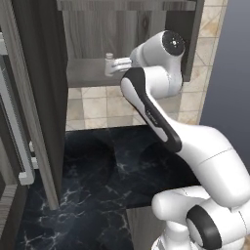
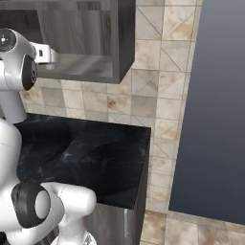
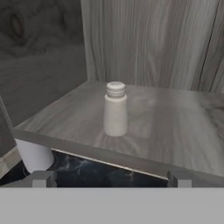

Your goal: Move the ketchup and shaker from the cabinet to the dining counter.

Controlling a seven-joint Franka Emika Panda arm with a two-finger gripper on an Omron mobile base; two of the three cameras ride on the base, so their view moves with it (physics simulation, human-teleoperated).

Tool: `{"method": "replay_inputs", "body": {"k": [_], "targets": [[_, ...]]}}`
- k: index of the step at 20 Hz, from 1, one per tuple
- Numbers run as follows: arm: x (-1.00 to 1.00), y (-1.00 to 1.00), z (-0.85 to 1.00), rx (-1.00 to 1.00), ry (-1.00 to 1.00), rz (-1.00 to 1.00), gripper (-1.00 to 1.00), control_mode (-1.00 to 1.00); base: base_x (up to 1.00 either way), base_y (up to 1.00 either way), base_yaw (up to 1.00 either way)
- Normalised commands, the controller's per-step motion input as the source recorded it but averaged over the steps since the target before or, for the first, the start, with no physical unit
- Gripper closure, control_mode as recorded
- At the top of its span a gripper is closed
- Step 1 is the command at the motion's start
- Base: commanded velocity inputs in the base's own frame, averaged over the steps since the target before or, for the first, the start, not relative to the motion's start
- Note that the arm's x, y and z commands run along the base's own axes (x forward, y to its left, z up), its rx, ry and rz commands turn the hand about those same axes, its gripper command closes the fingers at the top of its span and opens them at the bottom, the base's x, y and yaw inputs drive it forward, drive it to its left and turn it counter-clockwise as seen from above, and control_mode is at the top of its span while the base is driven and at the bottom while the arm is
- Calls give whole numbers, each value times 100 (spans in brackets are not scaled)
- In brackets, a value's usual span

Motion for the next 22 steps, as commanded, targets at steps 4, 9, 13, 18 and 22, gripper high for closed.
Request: {"method": "replay_inputs", "body": {"k": [4,9,13,18,22], "targets": [[16,3,-14,0,-2,0,-100,-100,0,0,0],[13,9,-4,0,0,0,-100,-100,0,0,0],[9,11,-1,0,0,0,-100,-100,0,0,0],[15,5,0,0,0,0,-100,-100,0,0,0],[21,0,0,0,0,0,-100,-100,0,0,0]]}}
